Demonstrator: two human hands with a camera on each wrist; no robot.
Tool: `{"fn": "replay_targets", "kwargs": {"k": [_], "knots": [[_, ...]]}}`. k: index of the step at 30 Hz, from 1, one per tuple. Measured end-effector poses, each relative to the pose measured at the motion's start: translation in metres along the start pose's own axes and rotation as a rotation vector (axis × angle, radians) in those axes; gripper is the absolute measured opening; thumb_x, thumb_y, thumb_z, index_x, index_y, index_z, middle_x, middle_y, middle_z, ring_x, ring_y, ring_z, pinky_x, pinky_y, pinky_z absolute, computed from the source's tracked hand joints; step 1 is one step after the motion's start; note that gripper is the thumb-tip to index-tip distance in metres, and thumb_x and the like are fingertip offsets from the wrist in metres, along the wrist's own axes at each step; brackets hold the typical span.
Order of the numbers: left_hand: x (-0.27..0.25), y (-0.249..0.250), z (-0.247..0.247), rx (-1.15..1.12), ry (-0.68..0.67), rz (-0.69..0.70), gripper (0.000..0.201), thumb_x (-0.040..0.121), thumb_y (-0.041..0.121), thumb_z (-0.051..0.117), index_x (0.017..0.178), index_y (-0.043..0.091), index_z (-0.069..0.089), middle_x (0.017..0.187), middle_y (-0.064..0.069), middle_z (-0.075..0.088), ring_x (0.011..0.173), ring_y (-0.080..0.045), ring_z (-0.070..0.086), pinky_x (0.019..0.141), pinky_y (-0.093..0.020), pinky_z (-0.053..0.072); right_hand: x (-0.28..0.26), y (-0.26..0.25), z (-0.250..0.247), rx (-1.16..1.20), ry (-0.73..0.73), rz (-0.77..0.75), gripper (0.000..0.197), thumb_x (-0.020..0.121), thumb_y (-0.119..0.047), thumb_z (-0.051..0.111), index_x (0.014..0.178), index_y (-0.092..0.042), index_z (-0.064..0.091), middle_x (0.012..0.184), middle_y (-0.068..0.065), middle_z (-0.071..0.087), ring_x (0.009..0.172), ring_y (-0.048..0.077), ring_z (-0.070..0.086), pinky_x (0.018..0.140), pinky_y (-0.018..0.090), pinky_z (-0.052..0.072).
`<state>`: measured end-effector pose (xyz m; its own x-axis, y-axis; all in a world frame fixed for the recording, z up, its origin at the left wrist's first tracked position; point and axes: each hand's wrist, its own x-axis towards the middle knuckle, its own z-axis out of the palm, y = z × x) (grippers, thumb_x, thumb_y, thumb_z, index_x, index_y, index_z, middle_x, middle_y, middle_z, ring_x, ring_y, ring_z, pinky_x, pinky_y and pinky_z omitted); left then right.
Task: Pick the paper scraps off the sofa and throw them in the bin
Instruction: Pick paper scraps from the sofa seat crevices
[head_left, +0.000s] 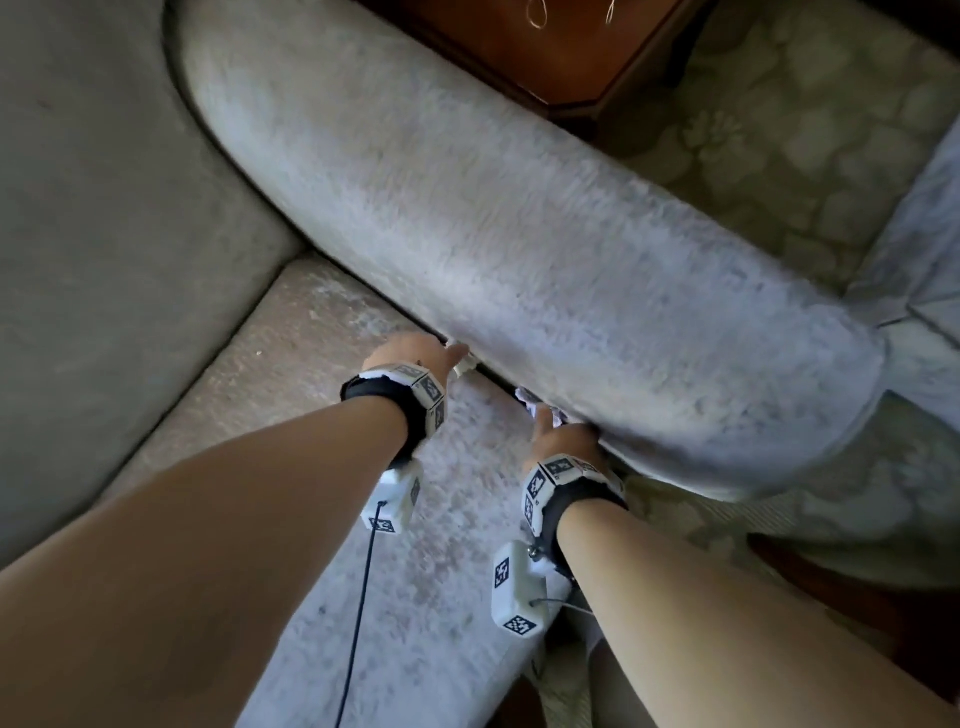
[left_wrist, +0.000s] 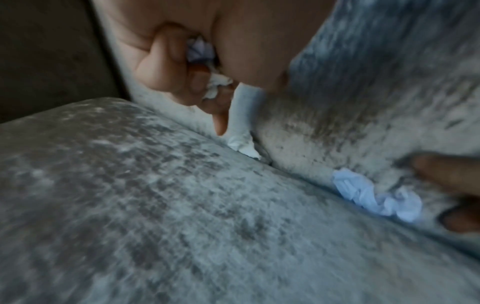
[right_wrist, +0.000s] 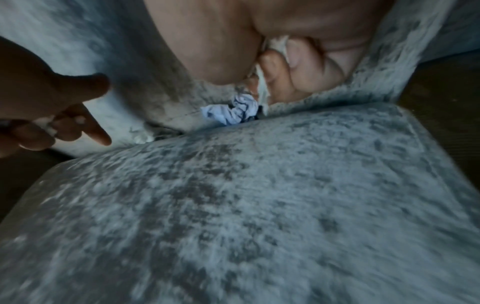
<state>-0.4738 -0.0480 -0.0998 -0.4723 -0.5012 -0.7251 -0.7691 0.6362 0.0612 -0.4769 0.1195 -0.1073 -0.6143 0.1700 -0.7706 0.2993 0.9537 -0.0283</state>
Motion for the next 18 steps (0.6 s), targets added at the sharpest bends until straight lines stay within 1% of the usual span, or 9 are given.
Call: {"fn": "replay_targets", "kwargs": {"k": [2, 3, 4, 6, 8, 11, 14, 16, 18], "knots": [[0.003, 0.011, 0.008, 0.026, 0.023, 0.008, 0.055, 0.09, 0.062, 0.045, 0.084, 0.01, 0.06, 0.083, -0.01, 0.063, 0.08, -0.026, 0.063, 0.066, -0.03, 0.046, 0.007, -0.005, 0.008, 0.01, -0.034, 0.002, 0.064, 0.093, -0.065, 0.023, 0.133, -0.024, 0.049, 0.135, 0.014, 0.053, 0.123, 0.031, 0.052, 0.102, 0.046, 0.039], [0.007, 0.015, 0.015, 0.056, 0.052, 0.031, 0.052, 0.087, 0.063, 0.05, 0.081, 0.012, 0.056, 0.078, -0.007, 0.059, 0.074, -0.025, 0.06, 0.064, -0.029, 0.045, 0.011, -0.005, 0.01, 0.035, -0.024, -0.003, 0.072, 0.087, -0.073, 0.021, 0.13, -0.026, 0.054, 0.133, 0.01, 0.056, 0.121, 0.03, 0.053, 0.101, 0.046, 0.038], [0.01, 0.02, 0.022, 0.061, 0.058, 0.03, 0.049, 0.085, 0.062, 0.055, 0.082, 0.013, 0.052, 0.075, -0.005, 0.058, 0.07, -0.024, 0.058, 0.062, -0.028, 0.045, 0.014, -0.011, 0.012, 0.078, -0.028, 0.008, 0.077, 0.081, -0.079, 0.02, 0.127, -0.029, 0.057, 0.131, 0.005, 0.058, 0.119, 0.029, 0.055, 0.099, 0.042, 0.037], [0.029, 0.022, 0.038, 0.109, 0.061, 0.045, 0.045, 0.084, 0.057, 0.06, 0.089, 0.013, 0.051, 0.081, -0.002, 0.064, 0.07, -0.023, 0.06, 0.06, -0.029, 0.046, 0.024, -0.019, 0.015, 0.149, -0.065, 0.019, 0.071, 0.08, -0.08, 0.025, 0.124, -0.036, 0.059, 0.131, -0.004, 0.059, 0.118, 0.024, 0.055, 0.088, 0.03, 0.029], [0.045, 0.024, 0.049, 0.146, 0.079, 0.065, 0.034, 0.085, 0.05, 0.059, 0.092, 0.017, 0.058, 0.087, -0.002, 0.069, 0.071, -0.023, 0.061, 0.061, -0.029, 0.046, 0.038, -0.025, 0.019, 0.184, -0.118, 0.031, 0.059, 0.086, -0.072, 0.034, 0.124, -0.034, 0.06, 0.134, -0.007, 0.057, 0.121, 0.018, 0.053, 0.082, 0.028, 0.027], [0.065, 0.024, 0.056, 0.156, 0.077, 0.046, 0.016, 0.091, 0.027, 0.054, 0.088, 0.016, 0.066, 0.092, -0.006, 0.07, 0.081, -0.024, 0.065, 0.066, -0.028, 0.045, 0.054, -0.027, 0.025, 0.145, -0.105, 0.014, 0.053, 0.095, -0.058, 0.036, 0.133, -0.024, 0.053, 0.141, 0.001, 0.051, 0.125, 0.022, 0.049, 0.09, 0.03, 0.035], [0.072, 0.021, 0.058, 0.19, 0.094, 0.043, 0.014, 0.091, 0.013, 0.053, 0.089, 0.015, 0.067, 0.093, -0.007, 0.068, 0.084, -0.025, 0.066, 0.068, -0.029, 0.045, 0.055, -0.03, 0.033, 0.114, -0.149, 0.027, 0.05, 0.102, -0.028, 0.035, 0.148, -0.009, 0.028, 0.15, 0.019, 0.033, 0.136, 0.037, 0.035, 0.105, 0.045, 0.035], [0.073, 0.017, 0.059, 0.151, 0.084, 0.049, 0.013, 0.09, 0.012, 0.052, 0.085, 0.015, 0.064, 0.09, -0.008, 0.068, 0.076, -0.025, 0.061, 0.066, -0.029, 0.044, 0.057, -0.029, 0.038, 0.052, -0.068, 0.042, 0.058, 0.097, -0.016, 0.041, 0.149, -0.006, 0.016, 0.149, 0.026, 0.028, 0.133, 0.046, 0.035, 0.099, 0.055, 0.039], [0.071, 0.013, 0.054, 0.07, 0.063, 0.06, 0.015, 0.09, 0.011, 0.048, 0.088, 0.013, 0.063, 0.093, -0.01, 0.069, 0.075, -0.027, 0.06, 0.067, -0.031, 0.045, 0.054, -0.029, 0.035, -0.022, -0.039, 0.024, 0.059, 0.095, -0.011, 0.041, 0.148, -0.004, 0.017, 0.148, 0.027, 0.029, 0.132, 0.047, 0.036, 0.099, 0.056, 0.038]]}}
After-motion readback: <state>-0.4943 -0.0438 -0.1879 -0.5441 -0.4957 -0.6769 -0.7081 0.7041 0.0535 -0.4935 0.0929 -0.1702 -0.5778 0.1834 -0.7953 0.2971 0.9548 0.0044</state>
